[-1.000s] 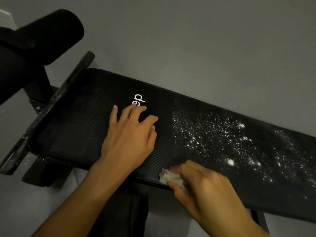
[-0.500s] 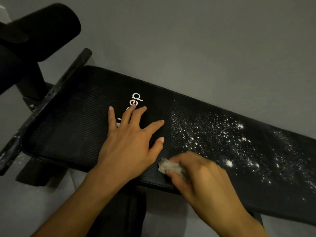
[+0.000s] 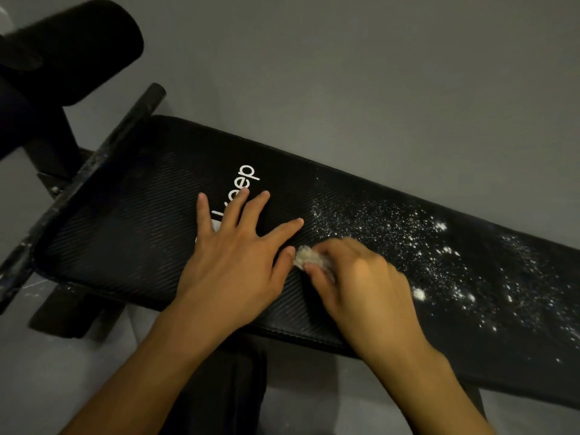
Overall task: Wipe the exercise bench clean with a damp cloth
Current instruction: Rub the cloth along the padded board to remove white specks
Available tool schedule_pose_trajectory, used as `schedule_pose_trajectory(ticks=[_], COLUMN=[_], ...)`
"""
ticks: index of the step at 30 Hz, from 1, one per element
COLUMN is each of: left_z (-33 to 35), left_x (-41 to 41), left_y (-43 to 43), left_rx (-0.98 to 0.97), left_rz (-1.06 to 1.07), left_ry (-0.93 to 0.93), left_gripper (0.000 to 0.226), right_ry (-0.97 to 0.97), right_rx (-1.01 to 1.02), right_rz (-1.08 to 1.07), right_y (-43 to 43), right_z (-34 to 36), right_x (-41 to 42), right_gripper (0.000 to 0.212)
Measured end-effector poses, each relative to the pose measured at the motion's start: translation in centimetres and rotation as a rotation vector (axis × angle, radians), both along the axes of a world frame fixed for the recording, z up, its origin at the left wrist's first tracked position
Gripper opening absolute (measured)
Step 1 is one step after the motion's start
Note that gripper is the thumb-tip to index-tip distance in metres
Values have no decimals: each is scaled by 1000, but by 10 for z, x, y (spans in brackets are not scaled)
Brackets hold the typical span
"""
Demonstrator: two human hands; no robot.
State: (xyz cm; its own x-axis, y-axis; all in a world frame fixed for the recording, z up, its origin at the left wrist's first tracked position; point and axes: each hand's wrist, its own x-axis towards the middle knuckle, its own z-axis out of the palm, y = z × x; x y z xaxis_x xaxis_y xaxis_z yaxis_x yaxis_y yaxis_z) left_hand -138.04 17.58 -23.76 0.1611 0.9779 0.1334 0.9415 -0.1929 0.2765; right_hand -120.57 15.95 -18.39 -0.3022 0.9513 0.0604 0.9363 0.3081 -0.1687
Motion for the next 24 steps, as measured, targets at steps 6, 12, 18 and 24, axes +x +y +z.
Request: schedule_pose_trajectory(ticks=[6, 12, 18, 24], left_z=[0, -1, 0, -2], left_x=[-1, 1, 1, 2], left_y=[0, 1, 0, 1], left_rx=[2, 5, 7, 1], left_rz=[10, 11, 17, 23], left_ry=[-9, 15, 16, 22], left_gripper=[56, 57, 57, 57], right_ry=[7, -3, 46, 3], right_rx=[-106, 10, -70, 52], right_rz=[-16, -59, 7, -59], right_y=[-15, 12, -6, 28], right_z=[5, 1, 1, -4], right_x=[6, 0, 8, -7], right_gripper=[21, 23, 17, 24])
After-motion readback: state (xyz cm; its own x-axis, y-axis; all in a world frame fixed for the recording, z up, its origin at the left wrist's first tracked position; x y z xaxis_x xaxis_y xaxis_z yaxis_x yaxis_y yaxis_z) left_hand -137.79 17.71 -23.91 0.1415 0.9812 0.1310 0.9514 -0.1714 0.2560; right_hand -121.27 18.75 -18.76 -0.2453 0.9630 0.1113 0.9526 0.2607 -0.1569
